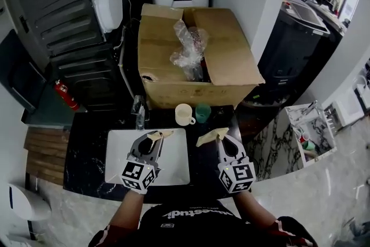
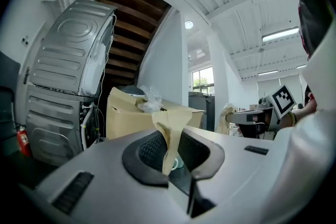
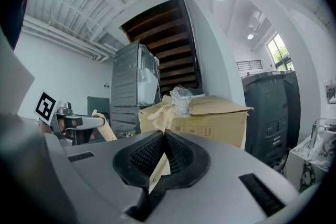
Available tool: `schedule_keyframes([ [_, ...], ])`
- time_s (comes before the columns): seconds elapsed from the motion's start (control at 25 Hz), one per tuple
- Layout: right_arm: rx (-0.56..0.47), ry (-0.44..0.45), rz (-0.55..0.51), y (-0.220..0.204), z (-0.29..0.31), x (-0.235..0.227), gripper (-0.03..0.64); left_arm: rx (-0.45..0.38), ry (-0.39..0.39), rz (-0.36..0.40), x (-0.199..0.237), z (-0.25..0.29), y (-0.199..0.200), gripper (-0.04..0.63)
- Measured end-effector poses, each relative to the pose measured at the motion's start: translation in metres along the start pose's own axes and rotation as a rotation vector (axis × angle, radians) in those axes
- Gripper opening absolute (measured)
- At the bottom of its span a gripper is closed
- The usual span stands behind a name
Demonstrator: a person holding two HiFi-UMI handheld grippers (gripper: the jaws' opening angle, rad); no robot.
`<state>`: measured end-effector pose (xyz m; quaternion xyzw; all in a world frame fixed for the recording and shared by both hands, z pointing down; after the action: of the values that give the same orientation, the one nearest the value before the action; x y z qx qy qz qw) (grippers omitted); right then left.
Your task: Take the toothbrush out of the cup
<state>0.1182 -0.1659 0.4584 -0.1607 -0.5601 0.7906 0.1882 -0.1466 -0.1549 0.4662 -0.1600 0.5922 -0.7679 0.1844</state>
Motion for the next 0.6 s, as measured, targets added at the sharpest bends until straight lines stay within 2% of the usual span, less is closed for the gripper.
schedule_keyframes([
  [0.2,0.015,0.017,-0.018,-0.0012,0.0058,0.0059,0.038,0.011,0.009,-0.006,-0.0007,-0.0090,-0.0110,0.054],
  [0.4,0.024,0.021,-0.033,0.0012,0.0092,0.0082,0.037,-0.007,0.011,-0.031,0.0045,-0.0112,-0.0078,0.054],
  [0.6,0.021,0.018,-0.044,0.0034,0.0107,0.0096,0.037,-0.018,0.005,-0.017,0.0044,-0.0092,-0.0026,0.054],
])
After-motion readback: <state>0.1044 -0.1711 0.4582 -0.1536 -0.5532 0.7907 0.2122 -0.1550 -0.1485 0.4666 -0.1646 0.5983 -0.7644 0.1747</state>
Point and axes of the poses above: the fingertips, and each gripper's own axes: z forward along the fingers, x to its left, y out of its top, the point moved 6 cm from there along -z, backward along the fingers, and after that the axes turned 13 degrees about x, right-handed, at the moved point
